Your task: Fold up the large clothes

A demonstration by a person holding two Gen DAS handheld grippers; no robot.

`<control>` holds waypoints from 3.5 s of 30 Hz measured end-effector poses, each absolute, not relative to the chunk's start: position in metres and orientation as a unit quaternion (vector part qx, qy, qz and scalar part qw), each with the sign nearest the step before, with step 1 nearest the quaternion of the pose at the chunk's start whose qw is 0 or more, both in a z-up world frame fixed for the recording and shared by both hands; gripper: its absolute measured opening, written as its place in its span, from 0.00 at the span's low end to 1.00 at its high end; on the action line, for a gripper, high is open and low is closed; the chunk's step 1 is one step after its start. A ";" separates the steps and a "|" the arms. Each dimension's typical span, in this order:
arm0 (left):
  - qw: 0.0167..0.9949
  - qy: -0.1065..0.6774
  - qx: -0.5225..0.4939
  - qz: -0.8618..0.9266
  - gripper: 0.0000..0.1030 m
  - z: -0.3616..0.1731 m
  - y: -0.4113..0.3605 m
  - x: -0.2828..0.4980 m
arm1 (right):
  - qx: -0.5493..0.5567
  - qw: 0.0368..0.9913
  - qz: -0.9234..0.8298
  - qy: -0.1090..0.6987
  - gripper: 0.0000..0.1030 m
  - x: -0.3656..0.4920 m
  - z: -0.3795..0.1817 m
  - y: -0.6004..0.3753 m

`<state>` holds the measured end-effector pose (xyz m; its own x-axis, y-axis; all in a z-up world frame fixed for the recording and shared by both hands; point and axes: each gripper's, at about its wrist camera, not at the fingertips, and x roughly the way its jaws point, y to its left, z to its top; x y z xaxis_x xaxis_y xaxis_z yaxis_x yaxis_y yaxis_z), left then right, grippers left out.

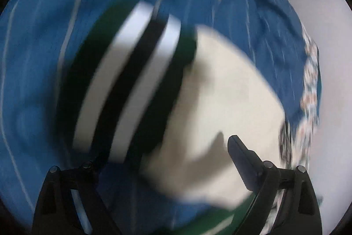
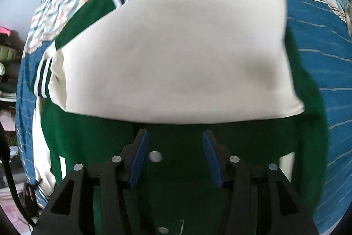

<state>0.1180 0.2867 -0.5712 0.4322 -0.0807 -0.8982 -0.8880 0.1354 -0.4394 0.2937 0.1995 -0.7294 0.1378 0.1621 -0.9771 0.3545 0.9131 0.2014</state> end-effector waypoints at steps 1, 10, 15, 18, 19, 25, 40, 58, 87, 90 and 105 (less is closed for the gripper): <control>0.624 0.417 -0.565 0.342 0.89 -0.571 0.296 0.125 | 0.201 0.727 -0.062 0.654 0.52 0.295 -0.718 0.174; 0.747 0.429 -0.358 0.360 0.18 -0.503 0.379 0.238 | 0.214 0.727 -0.031 0.652 0.52 0.323 -0.692 0.224; 0.820 0.413 -0.253 0.304 0.17 -0.446 0.390 0.314 | 0.262 0.729 0.019 0.632 0.51 0.365 -0.684 0.259; 0.845 0.410 -0.212 0.272 0.17 -0.422 0.380 0.352 | 0.284 0.733 0.064 0.615 0.37 0.411 -0.692 0.297; 0.851 0.408 -0.200 0.262 0.17 -0.414 0.375 0.360 | 0.288 0.728 0.070 0.618 0.36 0.418 -0.695 0.298; 0.881 0.392 -0.124 0.234 0.17 -0.372 0.339 0.377 | 0.242 0.686 0.094 0.680 0.36 0.464 -0.735 0.338; 0.929 0.349 0.039 0.113 0.12 -0.288 0.122 0.357 | 0.060 0.745 -0.124 0.653 0.79 0.386 -0.661 0.194; 0.847 0.509 0.061 -0.143 0.16 -0.399 -0.285 0.351 | 0.237 0.708 -0.214 0.630 0.79 0.286 -0.662 -0.106; 0.766 0.600 0.154 0.175 0.98 -0.522 -0.003 0.280 | 0.151 0.675 -0.004 0.722 0.55 0.283 -0.710 -0.076; 0.754 0.620 0.126 0.175 0.98 -0.540 0.014 0.287 | 0.173 0.681 -0.066 0.709 0.20 0.274 -0.718 -0.098; 0.783 0.615 0.010 0.090 1.00 -0.555 0.037 0.316 | 0.227 0.688 -0.117 0.680 0.20 0.251 -0.720 -0.156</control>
<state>0.3157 0.0367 -0.5546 0.2273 0.1542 -0.9615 -0.1291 0.9834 0.1272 0.2513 -0.1561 -0.7197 0.0485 0.1472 -0.9879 0.4692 0.8698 0.1527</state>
